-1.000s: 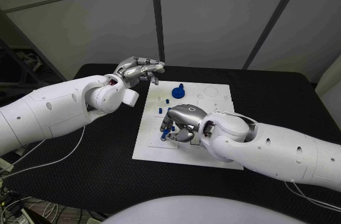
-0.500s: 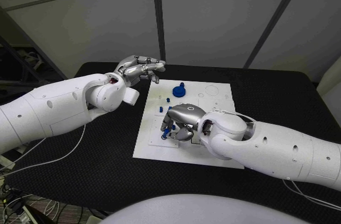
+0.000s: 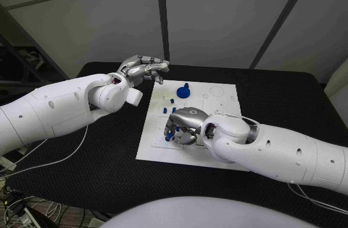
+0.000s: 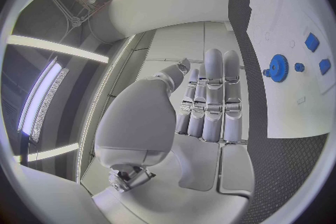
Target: Assemble the parts on the task board
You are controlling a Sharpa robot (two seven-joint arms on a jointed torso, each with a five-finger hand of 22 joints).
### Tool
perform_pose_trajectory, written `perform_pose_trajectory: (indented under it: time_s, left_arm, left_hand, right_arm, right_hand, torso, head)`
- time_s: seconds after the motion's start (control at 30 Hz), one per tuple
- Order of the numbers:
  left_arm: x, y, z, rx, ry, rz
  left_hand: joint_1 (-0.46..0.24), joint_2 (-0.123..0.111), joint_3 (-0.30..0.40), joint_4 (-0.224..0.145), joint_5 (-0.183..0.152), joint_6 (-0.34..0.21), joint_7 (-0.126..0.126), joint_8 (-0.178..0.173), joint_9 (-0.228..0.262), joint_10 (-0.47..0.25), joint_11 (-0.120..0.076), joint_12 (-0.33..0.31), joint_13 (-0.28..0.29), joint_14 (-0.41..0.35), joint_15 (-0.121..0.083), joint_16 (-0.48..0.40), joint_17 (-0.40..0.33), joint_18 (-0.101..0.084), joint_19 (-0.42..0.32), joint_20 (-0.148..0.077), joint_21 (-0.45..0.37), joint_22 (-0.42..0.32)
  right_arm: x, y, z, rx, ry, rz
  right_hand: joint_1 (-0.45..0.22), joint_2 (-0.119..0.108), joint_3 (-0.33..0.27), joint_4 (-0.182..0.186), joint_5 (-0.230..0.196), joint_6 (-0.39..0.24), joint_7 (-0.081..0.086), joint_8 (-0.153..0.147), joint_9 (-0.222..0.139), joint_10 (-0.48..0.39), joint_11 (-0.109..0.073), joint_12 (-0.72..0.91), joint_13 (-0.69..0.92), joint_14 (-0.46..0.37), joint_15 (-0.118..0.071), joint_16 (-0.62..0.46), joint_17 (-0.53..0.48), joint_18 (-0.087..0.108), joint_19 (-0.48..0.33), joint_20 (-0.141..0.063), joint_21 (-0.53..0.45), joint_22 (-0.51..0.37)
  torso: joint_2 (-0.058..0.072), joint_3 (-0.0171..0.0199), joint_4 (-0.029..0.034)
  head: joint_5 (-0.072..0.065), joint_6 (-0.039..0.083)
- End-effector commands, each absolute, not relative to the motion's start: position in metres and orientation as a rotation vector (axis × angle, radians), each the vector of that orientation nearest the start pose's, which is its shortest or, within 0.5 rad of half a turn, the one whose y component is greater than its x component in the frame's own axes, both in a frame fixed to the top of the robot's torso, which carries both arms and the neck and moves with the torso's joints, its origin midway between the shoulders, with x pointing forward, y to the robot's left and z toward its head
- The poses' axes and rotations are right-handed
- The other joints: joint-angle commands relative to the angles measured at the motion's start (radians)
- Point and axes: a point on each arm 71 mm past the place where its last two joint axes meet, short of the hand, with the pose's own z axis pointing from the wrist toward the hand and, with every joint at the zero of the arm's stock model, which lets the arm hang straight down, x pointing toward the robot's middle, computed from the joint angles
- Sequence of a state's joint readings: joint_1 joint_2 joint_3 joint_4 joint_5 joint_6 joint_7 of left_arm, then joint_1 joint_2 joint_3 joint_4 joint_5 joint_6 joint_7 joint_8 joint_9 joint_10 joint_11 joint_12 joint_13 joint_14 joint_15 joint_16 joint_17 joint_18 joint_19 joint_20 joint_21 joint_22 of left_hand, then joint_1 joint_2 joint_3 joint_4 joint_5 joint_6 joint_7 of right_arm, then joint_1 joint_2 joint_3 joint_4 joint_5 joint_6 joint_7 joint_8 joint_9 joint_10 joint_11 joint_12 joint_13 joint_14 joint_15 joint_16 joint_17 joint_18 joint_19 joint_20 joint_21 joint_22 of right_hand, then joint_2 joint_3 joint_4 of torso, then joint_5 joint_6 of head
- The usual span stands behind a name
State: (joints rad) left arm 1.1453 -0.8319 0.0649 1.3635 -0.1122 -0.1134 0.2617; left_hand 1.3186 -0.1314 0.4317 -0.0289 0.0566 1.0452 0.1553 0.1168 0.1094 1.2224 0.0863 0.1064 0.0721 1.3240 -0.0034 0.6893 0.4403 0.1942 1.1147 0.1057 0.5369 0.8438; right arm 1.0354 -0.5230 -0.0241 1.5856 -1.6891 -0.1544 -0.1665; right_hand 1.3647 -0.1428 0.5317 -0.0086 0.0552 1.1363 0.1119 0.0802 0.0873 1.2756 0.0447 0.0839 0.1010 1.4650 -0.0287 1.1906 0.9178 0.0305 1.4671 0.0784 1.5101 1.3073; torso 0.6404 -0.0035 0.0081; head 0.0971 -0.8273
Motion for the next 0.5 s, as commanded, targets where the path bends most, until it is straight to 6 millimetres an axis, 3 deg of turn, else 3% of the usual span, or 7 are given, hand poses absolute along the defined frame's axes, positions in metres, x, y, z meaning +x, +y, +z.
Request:
perform_pose_trajectory:
  time_s: [0.03,0.2,0.33,0.5]
  left_arm:
    - [0.5161,0.2424,-0.1837,-1.085,1.530,-1.545]
    - [0.5160,0.2425,-0.1837,-1.085,1.531,-1.545]
    - [0.5159,0.2427,-0.1837,-1.085,1.531,-1.545]
    - [0.5158,0.2426,-0.1837,-1.086,1.533,-1.546]
  left_hand:
    - [-0.004,0.010,-0.005,0.000,-0.005,-0.008,0.000,-0.004,0.001,-0.007,-0.001,-0.003,0.001,0.000,0.006,-0.007,-0.001,-0.012,0.007,0.003,-0.006,-0.001]
    - [-0.004,0.010,-0.005,0.000,-0.005,-0.008,0.000,-0.004,0.001,-0.007,-0.001,-0.003,0.001,0.000,0.006,-0.007,-0.001,-0.012,0.007,0.003,-0.006,-0.001]
    - [-0.004,0.010,-0.005,0.000,-0.005,-0.008,0.000,-0.004,0.001,-0.007,-0.001,-0.003,0.001,0.000,0.006,-0.007,-0.001,-0.012,0.007,0.003,-0.006,-0.001]
    - [-0.004,0.010,-0.005,0.000,-0.005,-0.008,0.000,-0.004,0.001,-0.007,-0.001,-0.003,0.001,0.000,0.006,-0.007,-0.001,-0.012,0.007,0.003,-0.006,-0.001]
  right_arm:
    - [0.4031,-0.0204,-0.2394,-0.564,1.780,0.883]
    - [0.4037,-0.0193,-0.2396,-0.559,1.772,0.873]
    - [0.4027,-0.0184,-0.2407,-0.555,1.758,0.880]
    - [0.4010,-0.0173,-0.2401,-0.541,1.732,0.896]
  right_hand:
    - [0.010,0.004,0.004,-0.003,0.001,0.001,0.005,0.001,0.002,0.005,0.004,-0.005,0.001,0.002,-0.007,0.003,-0.001,-0.013,0.072,-0.007,-0.007,0.213]
    - [-0.003,-0.006,0.002,0.000,-0.001,-0.032,0.017,-0.018,-0.006,-0.018,0.016,-0.021,-0.003,-0.001,0.001,-0.003,-0.011,-0.011,0.067,-0.002,-0.014,0.207]
    - [-0.035,-0.049,-0.014,0.008,-0.004,-0.117,0.037,-0.024,-0.024,-0.101,0.040,-0.028,-0.020,-0.012,0.020,-0.024,-0.047,0.002,0.040,0.011,-0.070,0.166]
    - [-0.046,-0.066,-0.043,0.012,-0.007,-0.197,0.022,-0.020,-0.024,-0.159,0.045,-0.022,-0.029,-0.020,0.026,-0.039,-0.069,0.010,0.025,0.021,-0.102,0.144]
  torso:
    - [-0.001,-0.0004,-0.0003]
    - [0.000,-0.0004,-0.0005]
    - [-0.001,-0.0005,-0.0014]
    - [-0.001,-0.0005,0.0006]
  head:
    - [0.001,-0.001]
    - [0.001,-0.001]
    - [0.002,-0.001]
    - [0.001,-0.001]
